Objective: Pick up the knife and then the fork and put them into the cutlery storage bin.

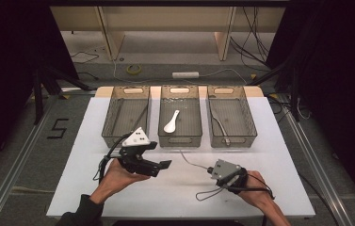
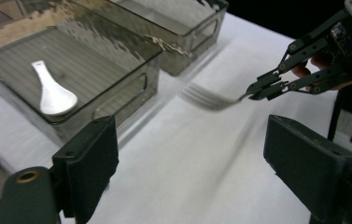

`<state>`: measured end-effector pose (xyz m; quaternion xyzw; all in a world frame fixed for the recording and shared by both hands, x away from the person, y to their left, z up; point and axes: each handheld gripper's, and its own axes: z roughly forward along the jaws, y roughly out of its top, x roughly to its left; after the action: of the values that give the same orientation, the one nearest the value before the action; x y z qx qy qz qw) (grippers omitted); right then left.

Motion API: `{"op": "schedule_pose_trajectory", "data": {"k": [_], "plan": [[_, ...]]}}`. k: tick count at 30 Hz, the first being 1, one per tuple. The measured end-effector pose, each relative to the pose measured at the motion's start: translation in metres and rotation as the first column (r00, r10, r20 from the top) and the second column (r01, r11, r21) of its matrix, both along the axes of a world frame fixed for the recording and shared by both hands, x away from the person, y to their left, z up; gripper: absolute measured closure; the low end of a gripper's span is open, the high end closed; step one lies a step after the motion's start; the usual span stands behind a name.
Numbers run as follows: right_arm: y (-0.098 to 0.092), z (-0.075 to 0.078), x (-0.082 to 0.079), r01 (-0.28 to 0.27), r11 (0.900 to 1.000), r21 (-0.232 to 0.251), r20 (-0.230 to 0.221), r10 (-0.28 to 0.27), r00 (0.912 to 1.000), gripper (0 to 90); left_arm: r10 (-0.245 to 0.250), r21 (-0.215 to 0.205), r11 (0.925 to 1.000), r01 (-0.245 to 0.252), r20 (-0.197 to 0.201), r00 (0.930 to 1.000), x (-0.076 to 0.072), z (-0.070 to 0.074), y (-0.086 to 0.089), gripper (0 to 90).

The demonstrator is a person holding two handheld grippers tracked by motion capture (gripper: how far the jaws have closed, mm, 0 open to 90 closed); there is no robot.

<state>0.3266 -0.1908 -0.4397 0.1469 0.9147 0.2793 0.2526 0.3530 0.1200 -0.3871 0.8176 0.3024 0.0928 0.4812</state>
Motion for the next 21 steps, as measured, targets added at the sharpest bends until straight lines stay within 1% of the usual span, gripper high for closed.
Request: {"op": "schedule_pose_trajectory", "data": {"k": [1, 4, 7, 10, 13, 14, 16, 18, 20, 21], "plan": [[-0.004, 0.002, 0.003, 0.021, 1.000, 0.013, -0.009, -0.021, 0.9997, 87.7, 0.017, -0.022, 0.9996, -0.016, 0.004, 0.9999, 0.000, -0.002, 0.003, 17.4], [-0.014, 0.010, 0.013, 0.079, 0.995, 0.056, -0.038, -0.077, 0.9963, 87.7, 0.061, -0.062, 0.9962, -0.060, 0.015, 0.9980, 0.000, -0.008, 0.014, 16.7], [-0.023, 0.017, 0.024, 0.139, 0.985, 0.102, -0.075, -0.132, 0.9884, 87.7, 0.086, -0.092, 0.9921, -0.085, 0.010, 0.9963, 0.000, -0.011, 0.023, 16.2], [-0.032, 0.024, 0.034, 0.187, 0.973, 0.137, -0.101, -0.174, 0.9796, 87.7, 0.105, -0.106, 0.9891, -0.102, 0.020, 0.9943, -0.002, -0.014, 0.031, 16.1], [-0.040, 0.030, 0.045, 0.228, 0.958, 0.175, -0.126, -0.208, 0.9700, 87.7, 0.117, -0.120, 0.9862, -0.114, 0.019, 0.9930, -0.004, -0.018, 0.037, 16.0], [-0.043, 0.032, 0.048, 0.240, 0.954, 0.181, -0.130, -0.219, 0.9671, 87.7, 0.118, -0.119, 0.9861, -0.115, 0.019, 0.9928, -0.004, -0.018, 0.039, 16.0], [-0.046, 0.036, 0.055, 0.264, 0.945, 0.192, -0.139, -0.240, 0.9607, 87.7, 0.121, -0.132, 0.9842, -0.118, 0.015, 0.9925, -0.005, -0.020, 0.042, 16.0], [-0.049, 0.041, 0.062, 0.286, 0.936, 0.205, -0.150, -0.259, 0.9542, 87.7, 0.127, -0.138, 0.9828, -0.123, 0.022, 0.9917, -0.006, -0.020, 0.044, 16.0], [-0.051, 0.046, 0.069, 0.305, 0.927, 0.220, -0.162, -0.274, 0.9480, 87.7, 0.132, -0.133, 0.9829, -0.127, 0.028, 0.9909, -0.008, -0.021, 0.045, 16.0], [-0.052, 0.049, 0.073, 0.310, 0.924, 0.226, -0.159, -0.279, 0.9471, 87.7, 0.132, -0.133, 0.9829, -0.128, 0.028, 0.9908, -0.008, -0.022, 0.045, 16.0]]}}
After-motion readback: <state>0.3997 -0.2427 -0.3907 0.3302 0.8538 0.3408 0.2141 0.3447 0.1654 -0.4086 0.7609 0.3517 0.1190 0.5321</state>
